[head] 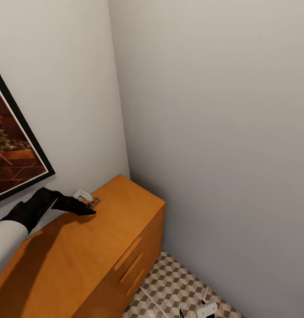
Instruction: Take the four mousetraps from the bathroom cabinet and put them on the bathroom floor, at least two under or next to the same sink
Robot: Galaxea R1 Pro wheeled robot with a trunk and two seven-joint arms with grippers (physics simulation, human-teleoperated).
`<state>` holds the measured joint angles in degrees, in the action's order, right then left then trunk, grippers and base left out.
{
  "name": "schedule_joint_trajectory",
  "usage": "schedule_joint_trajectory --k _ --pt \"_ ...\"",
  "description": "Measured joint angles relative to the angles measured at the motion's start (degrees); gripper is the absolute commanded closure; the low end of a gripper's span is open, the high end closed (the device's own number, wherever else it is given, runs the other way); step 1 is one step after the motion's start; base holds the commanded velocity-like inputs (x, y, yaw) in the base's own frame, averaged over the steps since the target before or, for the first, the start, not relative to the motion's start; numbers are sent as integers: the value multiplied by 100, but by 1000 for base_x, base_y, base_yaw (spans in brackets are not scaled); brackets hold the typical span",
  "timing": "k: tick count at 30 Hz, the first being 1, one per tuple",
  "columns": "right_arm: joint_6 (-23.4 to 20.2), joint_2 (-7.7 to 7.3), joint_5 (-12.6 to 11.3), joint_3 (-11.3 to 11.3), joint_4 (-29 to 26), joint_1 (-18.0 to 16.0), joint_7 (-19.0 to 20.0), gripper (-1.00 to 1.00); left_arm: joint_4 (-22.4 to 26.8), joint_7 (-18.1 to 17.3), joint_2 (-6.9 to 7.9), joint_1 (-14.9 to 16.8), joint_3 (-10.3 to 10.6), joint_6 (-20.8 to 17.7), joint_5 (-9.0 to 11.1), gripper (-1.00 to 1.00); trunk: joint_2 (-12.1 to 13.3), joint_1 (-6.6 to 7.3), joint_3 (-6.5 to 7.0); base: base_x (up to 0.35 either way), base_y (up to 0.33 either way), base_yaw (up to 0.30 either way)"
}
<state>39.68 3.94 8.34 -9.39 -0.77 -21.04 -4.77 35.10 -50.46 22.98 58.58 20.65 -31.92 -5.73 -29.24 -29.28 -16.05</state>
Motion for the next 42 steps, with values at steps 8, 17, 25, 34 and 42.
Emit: schedule_joint_trajectory --k 8,17,25,34,42 --pt "0 0 0 0 0 0 0 -100 11 0 0 0 1 -1 0 -100 0 0 -51 0 0 0" --pt "0 0 0 0 0 0 0 -100 1 0 0 0 0 0 0 -100 0 0 -99 0 0 0" --pt "-2 0 0 0 0 0 0 -100 -3 0 0 0 0 1 0 -100 0 0 -104 0 0 0" --pt "-1 0 0 0 0 0 0 -100 -4 0 -1 0 5 2 0 -100 0 0 -104 0 0 0" --pt "-2 0 0 0 0 0 0 -100 -4 0 -2 0 6 2 0 -100 0 0 -104 0 0 0"
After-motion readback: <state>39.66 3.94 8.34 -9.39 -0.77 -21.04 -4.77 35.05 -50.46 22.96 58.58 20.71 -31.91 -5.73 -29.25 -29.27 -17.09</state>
